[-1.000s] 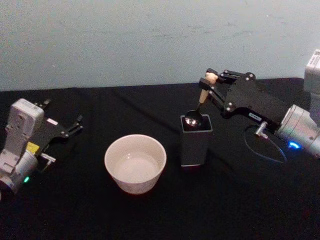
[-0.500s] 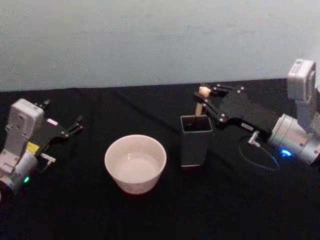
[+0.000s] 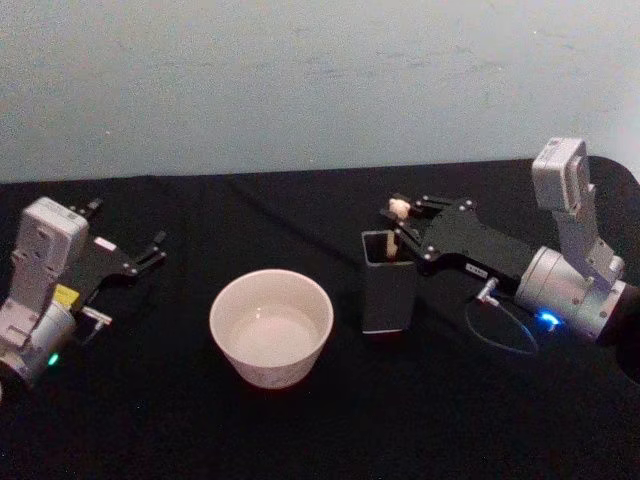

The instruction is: Pick up the stirring spoon with one hand, stir inside the cup, then place it back in its original position.

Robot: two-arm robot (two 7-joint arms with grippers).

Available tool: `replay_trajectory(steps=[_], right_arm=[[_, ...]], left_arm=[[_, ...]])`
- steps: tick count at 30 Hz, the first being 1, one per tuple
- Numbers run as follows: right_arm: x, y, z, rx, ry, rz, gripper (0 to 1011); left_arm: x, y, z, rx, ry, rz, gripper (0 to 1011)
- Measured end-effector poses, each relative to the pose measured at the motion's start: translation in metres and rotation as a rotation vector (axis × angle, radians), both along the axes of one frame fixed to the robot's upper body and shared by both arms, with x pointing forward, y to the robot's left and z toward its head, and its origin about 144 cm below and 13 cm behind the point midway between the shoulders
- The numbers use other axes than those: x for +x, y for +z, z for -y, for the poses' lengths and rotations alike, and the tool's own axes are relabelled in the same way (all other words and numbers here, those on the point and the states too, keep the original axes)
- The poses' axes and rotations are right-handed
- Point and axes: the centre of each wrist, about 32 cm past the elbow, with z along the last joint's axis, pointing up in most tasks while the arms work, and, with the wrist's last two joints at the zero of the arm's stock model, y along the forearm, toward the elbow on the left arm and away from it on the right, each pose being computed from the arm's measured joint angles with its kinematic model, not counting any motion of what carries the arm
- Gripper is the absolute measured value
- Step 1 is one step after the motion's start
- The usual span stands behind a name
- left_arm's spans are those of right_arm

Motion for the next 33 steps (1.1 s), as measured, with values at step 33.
replay_trajectory(steps=[33], right_arm=[[0.0009, -0.0109, -0.0042, -0.014, -0.027, -0.047, 436]], left_arm=[[0.0000, 0.0000, 0.0000, 0.000, 0.000, 0.000, 1001]])
